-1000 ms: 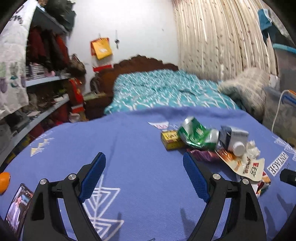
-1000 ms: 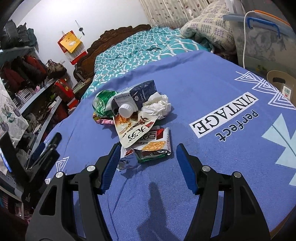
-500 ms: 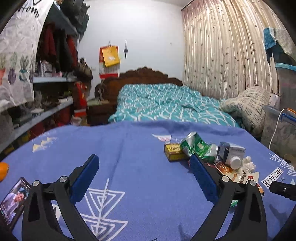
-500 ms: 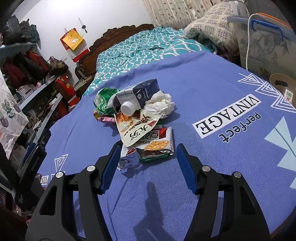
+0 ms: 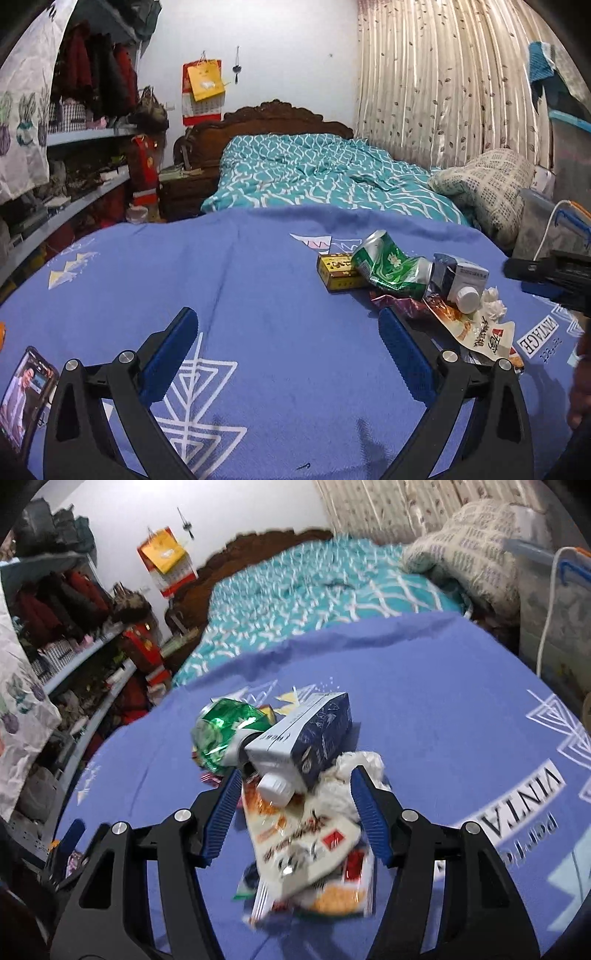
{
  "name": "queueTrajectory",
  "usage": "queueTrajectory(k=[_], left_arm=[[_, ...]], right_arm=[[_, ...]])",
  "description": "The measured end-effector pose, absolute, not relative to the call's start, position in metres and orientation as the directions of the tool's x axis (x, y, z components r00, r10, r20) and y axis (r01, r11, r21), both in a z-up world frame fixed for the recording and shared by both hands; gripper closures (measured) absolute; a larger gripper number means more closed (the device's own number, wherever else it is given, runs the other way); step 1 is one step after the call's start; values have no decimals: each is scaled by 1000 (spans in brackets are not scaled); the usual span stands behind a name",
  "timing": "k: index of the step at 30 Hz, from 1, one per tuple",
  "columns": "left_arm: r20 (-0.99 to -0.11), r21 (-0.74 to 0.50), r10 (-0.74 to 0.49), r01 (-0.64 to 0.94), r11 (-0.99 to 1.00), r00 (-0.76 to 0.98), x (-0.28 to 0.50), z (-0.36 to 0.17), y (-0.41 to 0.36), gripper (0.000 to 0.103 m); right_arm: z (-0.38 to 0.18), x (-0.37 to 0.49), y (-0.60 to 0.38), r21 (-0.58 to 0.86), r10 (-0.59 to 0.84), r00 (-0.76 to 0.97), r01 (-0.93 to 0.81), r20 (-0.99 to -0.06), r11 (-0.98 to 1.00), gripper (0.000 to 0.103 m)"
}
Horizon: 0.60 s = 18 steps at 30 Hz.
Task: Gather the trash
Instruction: 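Grasp the white milk carton with the right tool while the left tool grasps the green can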
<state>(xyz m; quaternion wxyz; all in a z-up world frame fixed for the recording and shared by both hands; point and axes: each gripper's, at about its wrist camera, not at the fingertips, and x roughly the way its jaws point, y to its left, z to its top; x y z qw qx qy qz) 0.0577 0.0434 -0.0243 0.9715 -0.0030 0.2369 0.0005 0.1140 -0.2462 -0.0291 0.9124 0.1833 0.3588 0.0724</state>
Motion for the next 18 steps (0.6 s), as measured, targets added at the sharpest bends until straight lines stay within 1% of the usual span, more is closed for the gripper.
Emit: queueTrajectory(k=[2,6,9,10,11,12,14,16,18], left_arm=[[-470,-27,-7,-7,1000,882,60,-25,48,9],[-478,-55,-12,-16,998,879,62,-25,54,9],[-476,-60,-13,-17,998,879,61,-25,55,9],[-475,-59,-14,-16,998,880,61,-24,55,9],[-474,-57,-14,-15,998,880,61,-24,55,9],[-474,-56,-15,-13,998,880,61,-24,54,9],[-485,-58,-29,1,998,874,63,-25,54,9],[-547,-85,-77,36,996,834,75,-27,54,9],[-617,-182,-186,92,979,765,96,-27,58,10]], right_arm=[[-33,132,-243,395,275,711,5,-648,919,38],[-36,165,-228,348,235,688,28,-687,937,24],[-42,180,-215,327,235,660,17,-714,945,24],[-45,183,-210,304,222,652,14,-725,953,25],[-49,187,-206,265,194,643,15,-741,964,35],[-52,189,-205,235,170,639,18,-751,972,38],[-54,188,-214,263,191,638,18,-746,965,40],[-53,182,-227,302,216,642,26,-735,953,43],[-52,176,-239,343,243,645,32,-725,939,43]])
